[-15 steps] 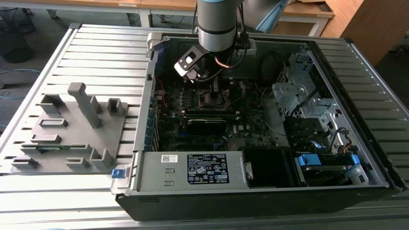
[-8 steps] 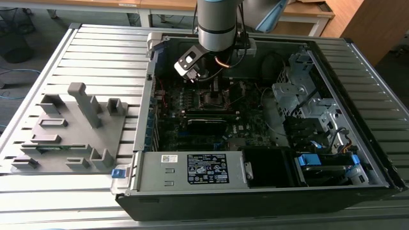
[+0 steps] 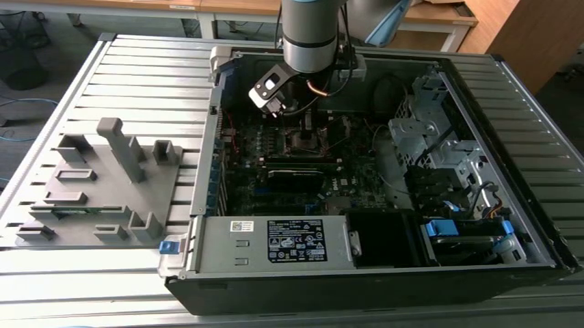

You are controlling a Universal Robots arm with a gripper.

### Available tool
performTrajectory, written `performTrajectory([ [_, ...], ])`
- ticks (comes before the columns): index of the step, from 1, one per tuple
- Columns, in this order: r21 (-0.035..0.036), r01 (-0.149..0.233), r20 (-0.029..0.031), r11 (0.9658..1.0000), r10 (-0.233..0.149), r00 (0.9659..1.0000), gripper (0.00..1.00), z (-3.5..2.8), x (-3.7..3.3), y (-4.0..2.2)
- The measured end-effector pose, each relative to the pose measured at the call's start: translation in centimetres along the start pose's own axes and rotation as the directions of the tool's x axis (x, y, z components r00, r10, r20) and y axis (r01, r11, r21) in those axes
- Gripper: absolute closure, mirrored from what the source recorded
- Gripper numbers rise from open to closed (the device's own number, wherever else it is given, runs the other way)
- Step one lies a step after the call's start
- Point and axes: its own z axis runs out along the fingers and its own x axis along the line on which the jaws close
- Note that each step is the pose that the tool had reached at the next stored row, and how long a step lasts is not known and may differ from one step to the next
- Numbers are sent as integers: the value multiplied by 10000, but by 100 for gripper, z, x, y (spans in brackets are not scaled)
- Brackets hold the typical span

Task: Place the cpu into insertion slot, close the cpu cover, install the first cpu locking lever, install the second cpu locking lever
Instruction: 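Place the cpu into insertion slot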

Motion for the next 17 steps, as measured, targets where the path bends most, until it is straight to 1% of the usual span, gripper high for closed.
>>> performTrajectory([
  [5,-4,0,-6,10000,0,10000,89,-8,1,1],
  [7,5,1,-5,10000,-1,10000,89,-9,1,2],
  [8,60,0,-3,10000,0,10000,89,-9,1,2],
  [9,182,-2,3,9998,2,10000,89,-7,1,3],
  [10,273,-5,6,9996,5,10000,89,-7,1,2],
  [11,290,-5,9,9996,5,10000,89,-8,0,2],
  [14,293,-6,8,9996,6,10000,89,-7,1,2],
  [17,291,-6,5,9996,6,10000,89,10,1,1],
])
